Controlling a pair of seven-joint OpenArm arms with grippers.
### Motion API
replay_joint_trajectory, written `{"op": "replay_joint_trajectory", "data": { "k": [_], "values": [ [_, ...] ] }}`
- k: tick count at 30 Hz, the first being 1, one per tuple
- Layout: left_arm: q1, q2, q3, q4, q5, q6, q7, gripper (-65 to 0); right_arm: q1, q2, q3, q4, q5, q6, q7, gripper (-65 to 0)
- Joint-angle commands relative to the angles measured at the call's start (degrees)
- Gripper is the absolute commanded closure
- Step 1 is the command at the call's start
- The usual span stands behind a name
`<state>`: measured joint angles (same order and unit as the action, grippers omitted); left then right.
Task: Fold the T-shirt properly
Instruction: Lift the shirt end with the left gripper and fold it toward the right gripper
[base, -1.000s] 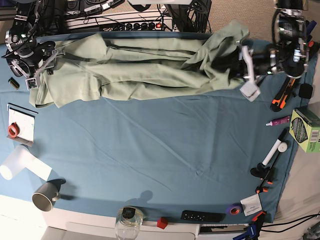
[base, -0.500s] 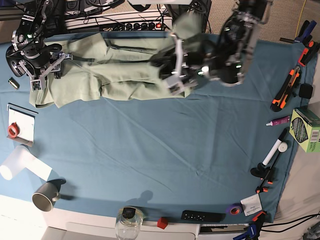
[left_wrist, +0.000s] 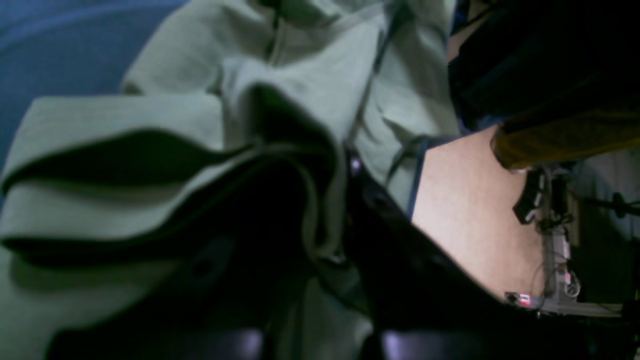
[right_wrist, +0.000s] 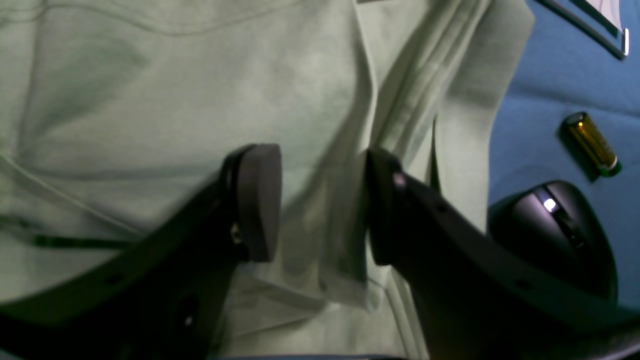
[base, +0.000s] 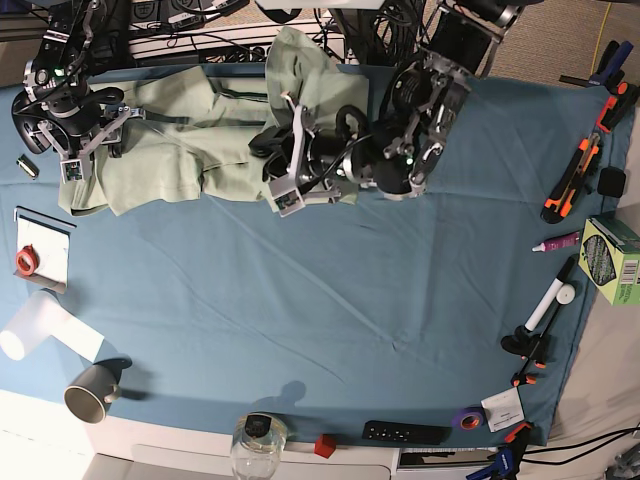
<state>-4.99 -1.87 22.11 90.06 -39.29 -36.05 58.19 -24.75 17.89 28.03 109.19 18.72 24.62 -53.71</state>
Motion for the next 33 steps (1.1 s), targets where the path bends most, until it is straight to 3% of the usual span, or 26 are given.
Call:
{"op": "replay_joint_trajectory", "data": {
  "k": [1,12,23,33],
  "values": [
    [-1.11,0.90,0.00,0.37,-1.36,-0.37,-1.29,0.0,0.13,0.85,0.52,0.96,0.31,-0.22,1.46,-27.0],
    [-1.20,2.54,0.00,-0.07,-4.00,-0.39,-1.25,0.0,0.15,0.83,0.52,0.96,0.31,-0.22,1.55,-27.0],
    [-1.22,7.58,0.02,-0.09,-3.76,-0.39,-2.34,0.0,0.15,0.83,0.52,0.96,0.28,-0.22,1.66,-27.0],
    [-1.20,8.83,0.26,-0.13,-3.76,-0.39,-3.19,0.0,0.13,0.85,0.52,0.96,0.31,-0.22,1.73,-27.0]
  ]
}}
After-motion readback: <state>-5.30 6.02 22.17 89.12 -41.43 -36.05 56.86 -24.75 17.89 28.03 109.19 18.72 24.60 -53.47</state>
